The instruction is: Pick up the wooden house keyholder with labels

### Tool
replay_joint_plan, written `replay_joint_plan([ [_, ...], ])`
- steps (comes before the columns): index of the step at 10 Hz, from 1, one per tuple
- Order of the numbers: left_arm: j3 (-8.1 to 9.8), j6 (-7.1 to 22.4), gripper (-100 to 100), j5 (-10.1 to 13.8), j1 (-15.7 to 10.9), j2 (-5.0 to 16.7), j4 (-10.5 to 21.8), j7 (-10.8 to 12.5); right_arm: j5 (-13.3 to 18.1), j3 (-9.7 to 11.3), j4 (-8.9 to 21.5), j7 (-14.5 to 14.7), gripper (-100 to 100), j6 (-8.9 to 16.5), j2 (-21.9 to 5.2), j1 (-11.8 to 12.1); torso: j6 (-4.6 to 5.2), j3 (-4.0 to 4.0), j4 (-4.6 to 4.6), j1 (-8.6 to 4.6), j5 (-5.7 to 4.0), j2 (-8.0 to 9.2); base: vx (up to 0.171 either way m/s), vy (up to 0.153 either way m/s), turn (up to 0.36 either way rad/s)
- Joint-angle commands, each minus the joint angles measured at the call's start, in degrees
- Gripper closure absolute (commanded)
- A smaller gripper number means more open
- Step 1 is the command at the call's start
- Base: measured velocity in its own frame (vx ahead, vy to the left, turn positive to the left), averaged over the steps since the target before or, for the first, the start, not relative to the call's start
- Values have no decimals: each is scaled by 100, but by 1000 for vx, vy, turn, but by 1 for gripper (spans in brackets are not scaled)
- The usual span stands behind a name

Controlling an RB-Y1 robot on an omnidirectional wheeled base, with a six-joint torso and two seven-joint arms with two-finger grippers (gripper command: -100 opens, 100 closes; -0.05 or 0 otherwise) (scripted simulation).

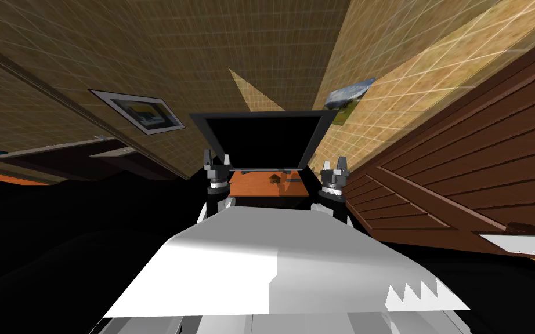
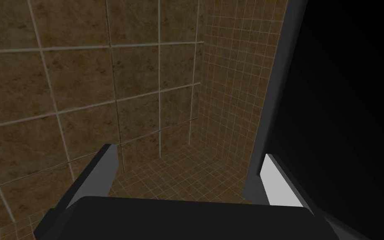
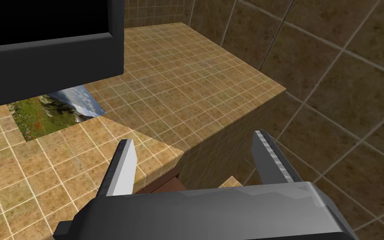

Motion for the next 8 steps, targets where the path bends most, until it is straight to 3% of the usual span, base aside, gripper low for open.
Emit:
replay_joint_plan([
  [1,0,0,0,0,0,0,0,0,137,11,69,104,-100,31,-241,10,0,0,0,0,0,0,-11,26,181],
  [4,0,0,0,0,0,0,0,0,477,33,246,363,-100,118,-562,33,0,4,2,18,4,7,-23,55,171],
  [8,-1,0,0,0,-1,0,0,0,1158,75,646,916,-100,335,-882,76,-2,3,1,24,5,6,-16,70,285],
])
